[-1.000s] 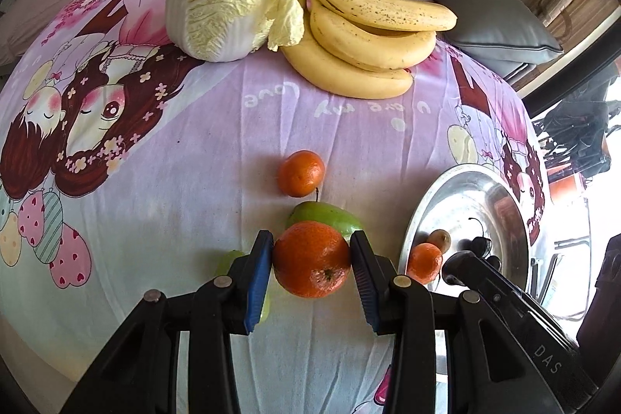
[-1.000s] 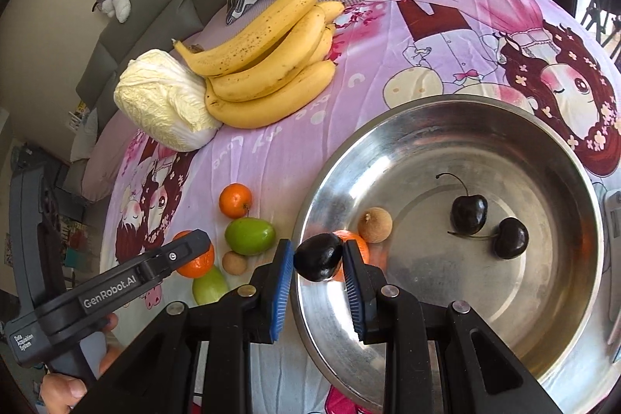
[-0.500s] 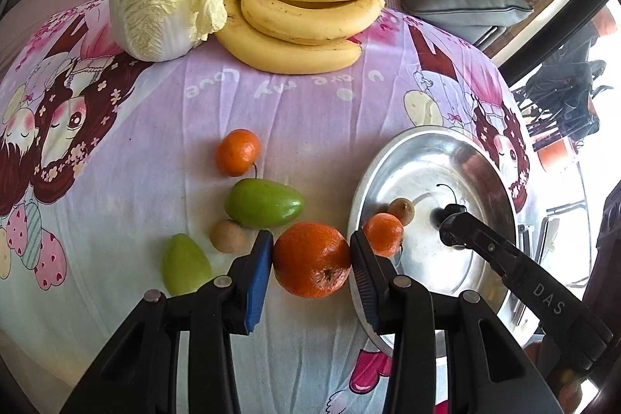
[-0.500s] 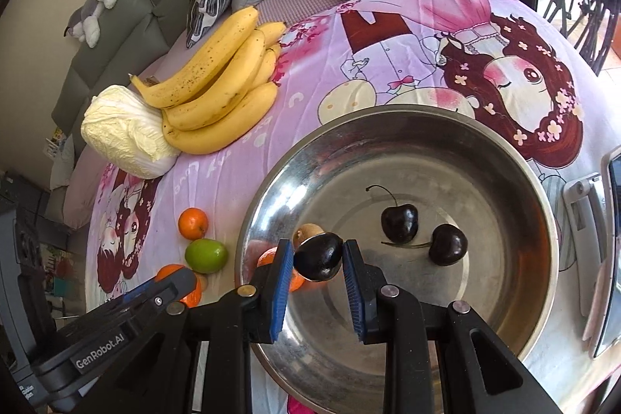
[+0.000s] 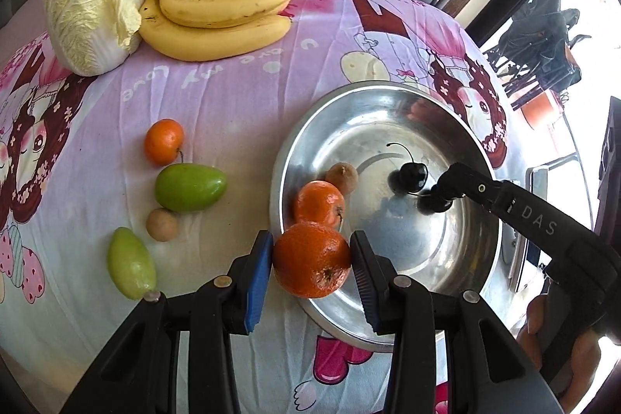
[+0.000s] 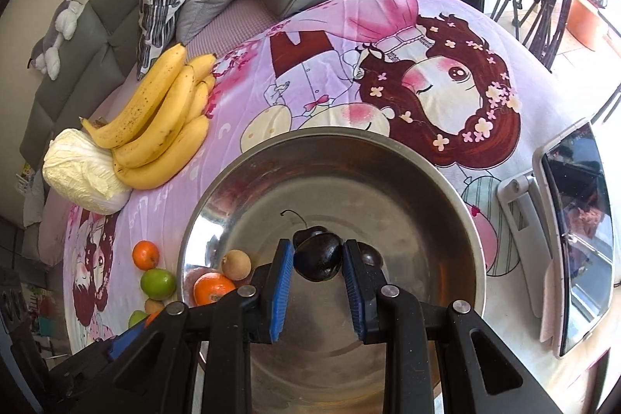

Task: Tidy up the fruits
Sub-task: 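Carry the orange and cherry over the steel bowl with both tools, then open both tools to drop the orange and cherry into the bowl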

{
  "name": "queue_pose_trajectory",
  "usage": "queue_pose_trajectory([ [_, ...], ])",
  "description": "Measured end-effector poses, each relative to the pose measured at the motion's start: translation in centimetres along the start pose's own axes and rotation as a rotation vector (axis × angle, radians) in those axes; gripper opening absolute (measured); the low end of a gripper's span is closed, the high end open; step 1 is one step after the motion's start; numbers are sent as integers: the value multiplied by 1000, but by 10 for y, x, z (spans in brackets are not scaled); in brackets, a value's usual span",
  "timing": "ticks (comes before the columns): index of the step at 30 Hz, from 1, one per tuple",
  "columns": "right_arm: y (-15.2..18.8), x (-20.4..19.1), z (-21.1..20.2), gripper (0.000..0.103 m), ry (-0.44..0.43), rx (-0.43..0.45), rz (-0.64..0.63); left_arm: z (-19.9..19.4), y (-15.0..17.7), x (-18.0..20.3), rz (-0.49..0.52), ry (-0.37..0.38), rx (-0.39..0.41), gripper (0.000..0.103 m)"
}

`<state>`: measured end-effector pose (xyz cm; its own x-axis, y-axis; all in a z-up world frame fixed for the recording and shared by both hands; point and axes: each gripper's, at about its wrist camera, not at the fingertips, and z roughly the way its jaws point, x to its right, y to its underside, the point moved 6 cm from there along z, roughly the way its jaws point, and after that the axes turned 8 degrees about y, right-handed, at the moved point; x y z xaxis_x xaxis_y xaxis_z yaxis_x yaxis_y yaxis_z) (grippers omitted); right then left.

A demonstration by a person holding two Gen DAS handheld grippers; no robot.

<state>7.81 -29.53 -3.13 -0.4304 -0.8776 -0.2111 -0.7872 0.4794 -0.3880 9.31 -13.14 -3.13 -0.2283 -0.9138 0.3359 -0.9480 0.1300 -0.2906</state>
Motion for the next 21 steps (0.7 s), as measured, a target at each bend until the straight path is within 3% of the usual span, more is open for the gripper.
queue_pose_trajectory([
  [12,-5,27,4,28,71,-2,78,23,6,36,94,-13,-34,42],
  [21,-2,39,10,28,112,-32,106,39,9,36,103,-35,-54,42],
])
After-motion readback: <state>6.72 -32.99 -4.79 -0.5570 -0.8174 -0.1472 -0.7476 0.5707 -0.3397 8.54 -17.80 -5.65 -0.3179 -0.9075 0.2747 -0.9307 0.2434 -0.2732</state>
